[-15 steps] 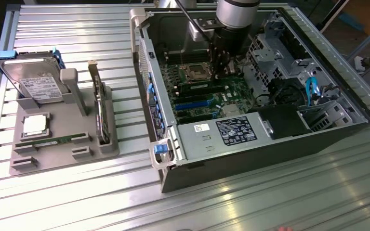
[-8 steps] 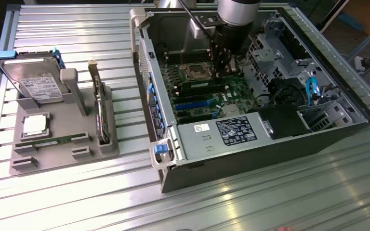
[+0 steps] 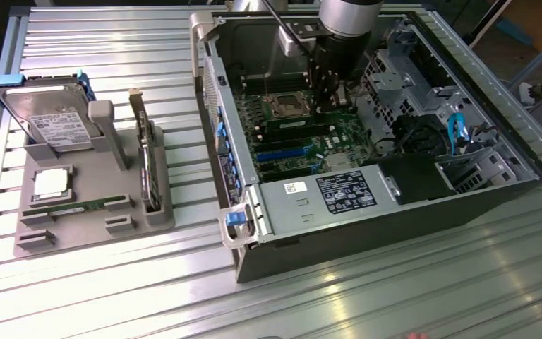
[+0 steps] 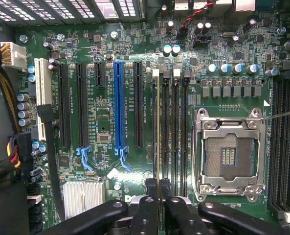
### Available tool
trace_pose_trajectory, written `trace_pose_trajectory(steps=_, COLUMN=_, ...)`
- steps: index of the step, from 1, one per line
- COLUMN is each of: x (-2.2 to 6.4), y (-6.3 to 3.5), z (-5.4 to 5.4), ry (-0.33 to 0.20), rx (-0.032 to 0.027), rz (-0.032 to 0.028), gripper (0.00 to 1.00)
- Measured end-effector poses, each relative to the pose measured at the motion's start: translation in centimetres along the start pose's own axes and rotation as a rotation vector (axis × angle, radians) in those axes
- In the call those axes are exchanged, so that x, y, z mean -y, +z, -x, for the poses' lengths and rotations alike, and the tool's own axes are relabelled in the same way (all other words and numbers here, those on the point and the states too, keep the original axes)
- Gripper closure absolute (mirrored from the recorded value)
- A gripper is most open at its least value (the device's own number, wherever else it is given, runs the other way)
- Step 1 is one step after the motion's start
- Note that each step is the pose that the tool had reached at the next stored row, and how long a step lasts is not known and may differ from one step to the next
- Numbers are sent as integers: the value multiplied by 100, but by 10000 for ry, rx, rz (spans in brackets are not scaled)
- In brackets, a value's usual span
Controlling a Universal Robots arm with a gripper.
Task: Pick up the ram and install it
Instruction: 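Insert the ram into the slot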
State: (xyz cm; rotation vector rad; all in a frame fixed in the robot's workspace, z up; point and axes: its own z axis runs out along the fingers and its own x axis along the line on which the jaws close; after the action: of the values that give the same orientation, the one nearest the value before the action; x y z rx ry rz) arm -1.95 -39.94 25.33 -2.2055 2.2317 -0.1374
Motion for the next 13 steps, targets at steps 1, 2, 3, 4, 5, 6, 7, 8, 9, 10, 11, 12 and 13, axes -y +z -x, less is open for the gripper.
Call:
trace_pose_trajectory(steps=1, x=2, y=0, z=0, ry=-3, rx=-1, rz=15, gripper=88)
trace_pose_trajectory(steps=2, x=6, y=-1, z=0, ry=-5, rx=-3, rz=48, gripper=88)
trace_pose_trajectory(steps=3, x=9, y=0, z=0, ry=-5, rx=-4, rz=80, gripper=88)
trace_pose_trajectory(steps=4, x=17, y=1, z=0, ry=-9, rx=-3, rz=141, gripper=88)
trace_pose_trajectory(steps=5, x=23, y=1, z=0, ry=-11, rx=-3, rz=184, gripper=88)
trace_pose_trajectory(steps=6, x=26, y=1, z=0, ry=-13, rx=-4, rz=213, gripper=88)
trace_pose_trajectory(steps=7, x=29, y=2, z=0, ry=-15, rx=-4, rz=235, gripper=88)
trace_pose_trajectory(steps=8, x=32, y=2, z=0, ry=-16, rx=-3, rz=252, gripper=88)
trace_pose_trajectory(steps=9, x=32, y=2, z=0, ry=-16, rx=-3, rz=255, gripper=88)
trace_pose_trajectory(steps=10, x=32, y=2, z=0, ry=-16, rx=-3, rz=255, gripper=88)
trace_pose_trajectory(steps=11, x=31, y=2, z=0, ry=-15, rx=-3, rz=255, gripper=88)
trace_pose_trajectory(steps=12, x=32, y=2, z=0, ry=-15, rx=-4, rz=256, gripper=88)
trace_pose_trajectory(steps=13, x=31, y=3, z=0, ry=-15, rx=-3, rz=256, gripper=88)
